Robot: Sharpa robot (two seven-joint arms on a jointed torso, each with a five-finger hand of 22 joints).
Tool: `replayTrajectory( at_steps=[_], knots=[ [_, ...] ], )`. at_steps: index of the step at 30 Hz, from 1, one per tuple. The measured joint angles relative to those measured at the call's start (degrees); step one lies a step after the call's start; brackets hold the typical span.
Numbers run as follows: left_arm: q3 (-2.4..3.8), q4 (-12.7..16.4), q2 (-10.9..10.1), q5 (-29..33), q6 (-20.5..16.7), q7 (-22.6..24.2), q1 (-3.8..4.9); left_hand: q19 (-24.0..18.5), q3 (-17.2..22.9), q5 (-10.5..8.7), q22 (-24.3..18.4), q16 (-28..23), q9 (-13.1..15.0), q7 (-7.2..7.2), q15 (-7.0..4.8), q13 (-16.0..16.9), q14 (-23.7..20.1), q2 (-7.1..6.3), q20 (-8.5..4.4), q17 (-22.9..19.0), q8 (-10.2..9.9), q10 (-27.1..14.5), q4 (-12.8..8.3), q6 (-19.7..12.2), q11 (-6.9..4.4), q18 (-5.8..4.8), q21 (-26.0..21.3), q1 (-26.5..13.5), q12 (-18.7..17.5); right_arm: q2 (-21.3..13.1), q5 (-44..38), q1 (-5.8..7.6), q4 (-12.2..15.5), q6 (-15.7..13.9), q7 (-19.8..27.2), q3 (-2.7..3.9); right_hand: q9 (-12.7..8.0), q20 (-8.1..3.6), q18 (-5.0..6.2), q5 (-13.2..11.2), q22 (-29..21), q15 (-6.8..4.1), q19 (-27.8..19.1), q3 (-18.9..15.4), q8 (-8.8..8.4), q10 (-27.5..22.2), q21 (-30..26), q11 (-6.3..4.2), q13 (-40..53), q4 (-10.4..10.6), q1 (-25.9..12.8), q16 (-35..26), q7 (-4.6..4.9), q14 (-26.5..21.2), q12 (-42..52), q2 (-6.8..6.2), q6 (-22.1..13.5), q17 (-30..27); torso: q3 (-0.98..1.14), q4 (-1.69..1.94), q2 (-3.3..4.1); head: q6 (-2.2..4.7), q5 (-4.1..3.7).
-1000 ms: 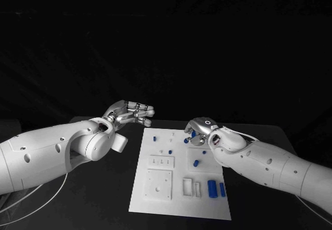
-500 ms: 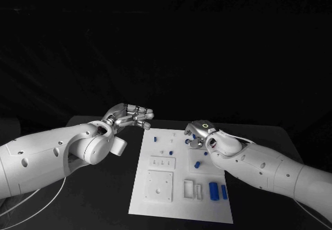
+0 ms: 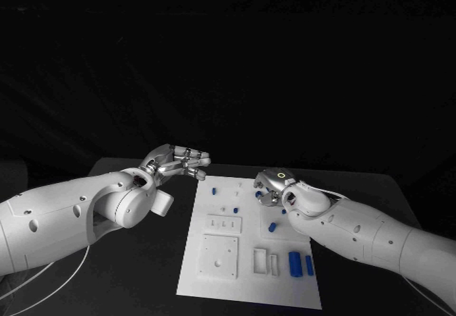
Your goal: Assemble the parts on the task board
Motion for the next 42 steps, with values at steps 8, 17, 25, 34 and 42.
replayTrajectory(
  at_steps=[8, 17, 25, 34, 42],
  knots=[
    [0.00, -0.2, 0.2, 0.0, 0.0, -0.3, 0.06, 0.0, -0.2, 0.00, 0.0, 0.0, 0.0, 0.21, 0.00, 0.0, 0.0, 0.00, 0.00, 0.1, 0.0, -0.2, -0.2, 0.2, 0.20, 0.00, 0.4, 0.0, 0.0, 0.3, 0.2, -0.02, -0.4, 0.0, 0.2, -0.12, 0.0, 0.00, -0.02, 0.0, 2.1, 0.00, 0.4, 0.8, 0.00, 1.0, -0.2, -0.37, 0.0, -0.3, 0.3, 0.3, 0.41, 0.0, 0.0, 0.32, 0.6, 0.0, -0.04, 0.03, 0.34, 0.04, 0.29],
    [0.00, -0.4, 0.2, 0.0, 0.0, -0.6, 0.09, 0.0, -0.2, 0.00, 0.0, 0.0, 0.0, 0.22, 0.00, 0.0, 0.0, 0.00, 0.00, 0.1, 0.0, -0.2, -0.2, 0.2, 0.20, 0.00, 0.4, 0.0, 0.0, 0.5, 0.3, -0.03, -1.8, 0.0, 0.6, -0.18, 0.0, -0.21, -0.05, 0.0, 5.3, 0.00, 0.6, 1.7, 0.00, 1.9, -1.3, -0.44, 0.0, -0.8, 0.5, 0.5, 0.45, 0.0, 0.0, 1.15, 1.5, 0.0, -0.15, 0.03, 0.66, 0.18, 0.35],
    [0.00, -0.4, 0.2, 0.0, 0.0, -0.8, 0.09, 0.0, -0.2, 0.00, -0.1, 0.0, 0.0, 0.37, 0.00, 0.0, 0.0, 0.00, 0.00, 0.2, 0.0, -0.2, -0.2, 0.0, 0.20, 0.00, 0.7, 0.0, 0.0, 0.7, 0.4, -0.04, -2.0, -0.1, 1.0, -0.19, 0.0, -0.41, -0.06, 0.0, 7.5, 0.00, 0.8, 2.5, 0.00, 3.7, -1.8, -0.85, 0.0, -0.9, 0.6, 0.5, 0.60, 0.0, 0.0, 2.44, 2.6, 0.1, -0.20, 0.06, 0.85, 0.23, 0.34],
    [0.00, -0.4, 0.2, 0.0, 0.1, -0.9, 0.15, 0.0, -0.3, 0.00, 0.0, 0.0, 0.0, 0.37, 0.00, 0.0, 0.0, 0.00, 0.00, 0.2, 0.0, -0.2, -0.3, 0.0, 0.20, 0.00, 0.7, 0.0, 0.0, 1.0, 0.7, -0.05, -2.1, -0.2, 1.3, -0.20, 0.0, -0.61, -0.09, 0.0, 9.2, -0.01, 1.0, 2.2, 0.00, 4.7, -2.7, -1.19, 0.0, -0.9, 0.4, 0.5, 0.45, 0.0, 0.0, 3.27, 3.5, 0.2, -0.31, 0.13, 1.05, 0.25, 0.29],
    [0.00, -0.4, 0.3, -0.1, 0.2, -1.0, 0.24, 0.0, -0.3, 0.00, 0.0, 0.0, 0.0, 0.37, 0.01, 0.0, 0.4, 0.00, 0.00, 0.3, 0.0, -0.2, -0.3, 0.0, 0.20, 0.00, 0.9, 0.0, 0.0, 1.3, 0.9, -0.02, -2.3, -0.1, 1.4, -0.25, 0.0, -0.60, -0.11, 0.0, 10.1, -0.01, 1.4, 2.1, 0.00, 4.7, -3.4, -1.21, 0.0, -0.8, 0.5, 0.5, 0.29, 0.0, 0.0, 3.38, 3.7, 0.3, -0.39, 0.19, 1.20, 0.25, 0.24]
  ],
)
